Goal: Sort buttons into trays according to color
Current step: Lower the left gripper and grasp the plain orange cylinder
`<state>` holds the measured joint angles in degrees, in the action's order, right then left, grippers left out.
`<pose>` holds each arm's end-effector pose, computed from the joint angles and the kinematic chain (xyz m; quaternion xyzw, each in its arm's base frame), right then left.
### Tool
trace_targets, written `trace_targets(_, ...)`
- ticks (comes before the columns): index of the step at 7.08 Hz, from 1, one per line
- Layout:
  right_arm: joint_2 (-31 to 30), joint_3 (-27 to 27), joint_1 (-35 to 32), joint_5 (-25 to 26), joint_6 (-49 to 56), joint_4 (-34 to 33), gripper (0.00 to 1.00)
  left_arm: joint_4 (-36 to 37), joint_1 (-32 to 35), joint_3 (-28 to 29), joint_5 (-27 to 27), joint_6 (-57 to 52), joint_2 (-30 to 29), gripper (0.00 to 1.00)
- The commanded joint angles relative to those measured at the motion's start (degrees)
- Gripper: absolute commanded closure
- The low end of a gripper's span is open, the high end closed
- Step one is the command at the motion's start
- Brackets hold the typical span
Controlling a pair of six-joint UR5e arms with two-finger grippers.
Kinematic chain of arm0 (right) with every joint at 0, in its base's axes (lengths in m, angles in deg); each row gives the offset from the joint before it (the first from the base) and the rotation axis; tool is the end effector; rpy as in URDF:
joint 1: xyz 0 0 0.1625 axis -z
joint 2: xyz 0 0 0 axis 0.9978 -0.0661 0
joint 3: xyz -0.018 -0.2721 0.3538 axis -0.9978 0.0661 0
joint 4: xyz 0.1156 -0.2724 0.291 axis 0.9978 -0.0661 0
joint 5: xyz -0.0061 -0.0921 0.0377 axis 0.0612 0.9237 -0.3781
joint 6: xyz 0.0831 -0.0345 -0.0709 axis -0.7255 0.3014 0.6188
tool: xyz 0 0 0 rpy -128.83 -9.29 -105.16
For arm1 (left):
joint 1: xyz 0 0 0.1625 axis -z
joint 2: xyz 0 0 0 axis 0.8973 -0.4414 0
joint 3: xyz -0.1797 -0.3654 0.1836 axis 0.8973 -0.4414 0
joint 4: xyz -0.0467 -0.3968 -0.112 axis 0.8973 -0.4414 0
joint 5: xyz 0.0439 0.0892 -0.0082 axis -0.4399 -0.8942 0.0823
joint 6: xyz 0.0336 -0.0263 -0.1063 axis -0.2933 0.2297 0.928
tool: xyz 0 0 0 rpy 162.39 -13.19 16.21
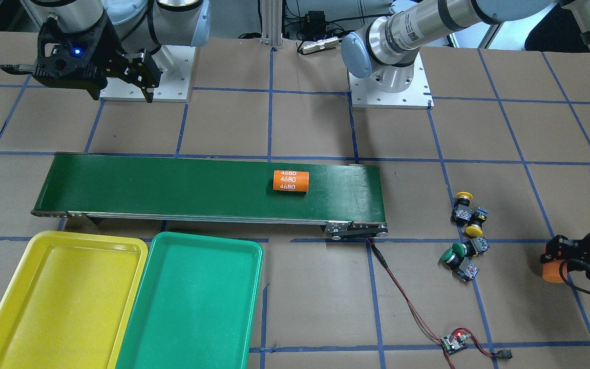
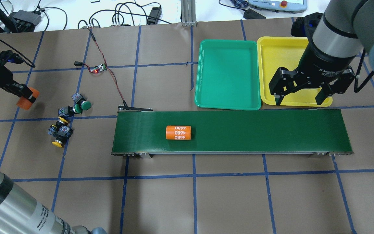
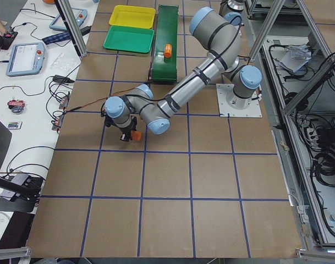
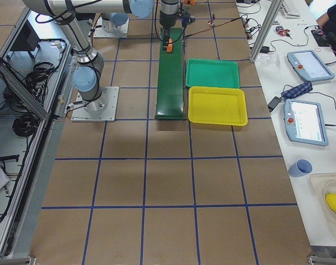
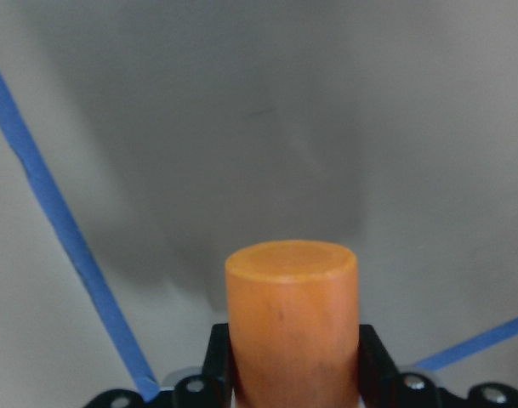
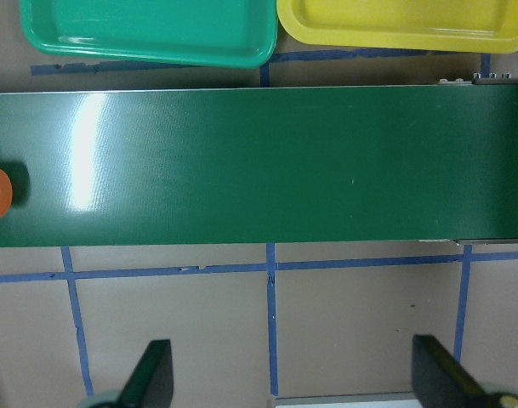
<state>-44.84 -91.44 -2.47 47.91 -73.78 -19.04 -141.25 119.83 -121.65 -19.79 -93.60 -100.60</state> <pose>0.1238 -0.4284 0.4903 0.0176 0.9988 0.0466 0.0015 0.2735 -0.6500 0.2310 -0.1736 -0.9821 -0.0419 0.0598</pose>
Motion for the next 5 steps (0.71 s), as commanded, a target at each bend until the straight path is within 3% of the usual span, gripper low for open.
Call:
trace_targets(1,0.0,0.0,0.0,0.1,0.0,0.1,0.00,-8.9,8.1,-0.1,0.0,0.8,7.5,0.99)
trace_targets(3,0.0,0.0,0.0,0.1,-0.1,0.0,0.00,-14.2,18.5,-5.4,2.3,-5.9,16.3,1.00)
trace_targets(5,0.0,0.0,0.0,0.1,0.0,0.0,0.00,-13.3,26.0,-15.3,2.8,-13.7,25.2,1.00)
